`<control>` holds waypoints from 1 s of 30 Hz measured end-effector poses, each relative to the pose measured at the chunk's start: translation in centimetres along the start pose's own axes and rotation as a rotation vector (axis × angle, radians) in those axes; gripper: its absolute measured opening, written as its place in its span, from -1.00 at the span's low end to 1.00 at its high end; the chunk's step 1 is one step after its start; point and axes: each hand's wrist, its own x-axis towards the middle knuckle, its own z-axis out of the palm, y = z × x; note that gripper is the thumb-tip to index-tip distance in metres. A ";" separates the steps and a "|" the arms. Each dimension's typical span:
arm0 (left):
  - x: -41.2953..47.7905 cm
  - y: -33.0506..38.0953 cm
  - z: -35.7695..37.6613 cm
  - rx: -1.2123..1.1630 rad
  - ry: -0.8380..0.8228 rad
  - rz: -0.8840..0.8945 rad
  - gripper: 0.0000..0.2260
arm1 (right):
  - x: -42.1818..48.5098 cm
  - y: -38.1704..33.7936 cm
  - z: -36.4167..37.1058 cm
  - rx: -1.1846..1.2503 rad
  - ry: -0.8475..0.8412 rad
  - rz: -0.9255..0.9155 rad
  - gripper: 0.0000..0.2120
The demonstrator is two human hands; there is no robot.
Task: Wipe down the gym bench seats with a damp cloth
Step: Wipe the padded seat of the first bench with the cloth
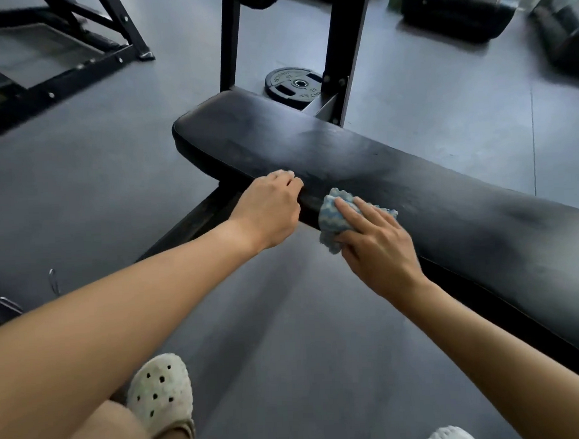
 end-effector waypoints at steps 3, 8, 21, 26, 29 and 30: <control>-1.7 1.0 0.3 0.024 -0.083 -0.026 -0.52 | -3.3 0.4 -0.3 -0.048 0.054 0.065 -0.87; -3.8 3.3 -0.7 -0.101 -0.096 0.064 -0.51 | -2.2 -1.8 -0.2 0.000 0.109 0.277 -0.63; -4.6 10.2 -0.3 -0.311 -0.068 -0.057 -0.45 | -9.1 3.2 -4.1 0.005 -0.022 0.294 -0.79; -4.3 14.1 0.7 -0.342 -0.041 0.067 -0.46 | -15.3 5.2 -6.1 -0.094 0.117 0.473 -0.80; -4.5 15.6 1.5 -0.272 -0.071 0.063 -0.43 | -15.5 4.8 -5.8 -0.084 0.137 0.564 -0.70; -4.7 15.8 1.7 -0.249 -0.070 0.053 -0.42 | -15.0 4.6 -5.9 -0.048 0.136 0.572 -0.66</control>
